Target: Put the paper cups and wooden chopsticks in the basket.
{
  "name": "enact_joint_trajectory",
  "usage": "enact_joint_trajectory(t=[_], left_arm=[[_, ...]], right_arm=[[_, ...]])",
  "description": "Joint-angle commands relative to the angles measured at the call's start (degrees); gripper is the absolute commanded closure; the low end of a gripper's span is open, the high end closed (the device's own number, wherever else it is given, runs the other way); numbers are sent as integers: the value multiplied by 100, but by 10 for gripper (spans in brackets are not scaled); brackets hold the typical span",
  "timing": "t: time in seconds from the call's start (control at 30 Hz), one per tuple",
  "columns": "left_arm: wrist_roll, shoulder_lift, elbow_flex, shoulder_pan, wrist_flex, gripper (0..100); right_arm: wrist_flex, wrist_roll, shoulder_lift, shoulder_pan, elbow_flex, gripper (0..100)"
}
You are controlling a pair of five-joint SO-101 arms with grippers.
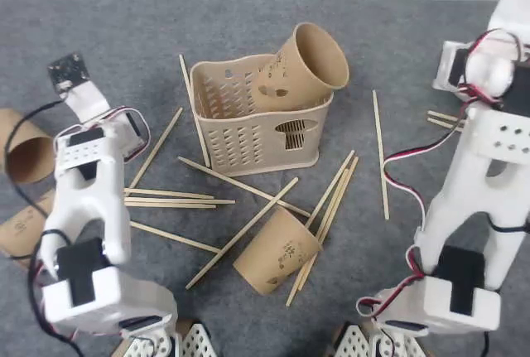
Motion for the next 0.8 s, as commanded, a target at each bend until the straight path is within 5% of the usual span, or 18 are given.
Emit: enact_joint_trajectory(t=[0.0,0.27,0.47,0.77], left_arm=[[-44,0,-347,53,88,987],[-44,18,-365,44,79,987],[-44,18,-356,44,79,987],[-44,18,-356,44,79,987]], right_arm=[[198,229,31,286,-26,648],[224,-659,259,101,202,660],[224,-1301,-787,-1015,993,849],[215,-2259,-1947,-2510,1398,750]])
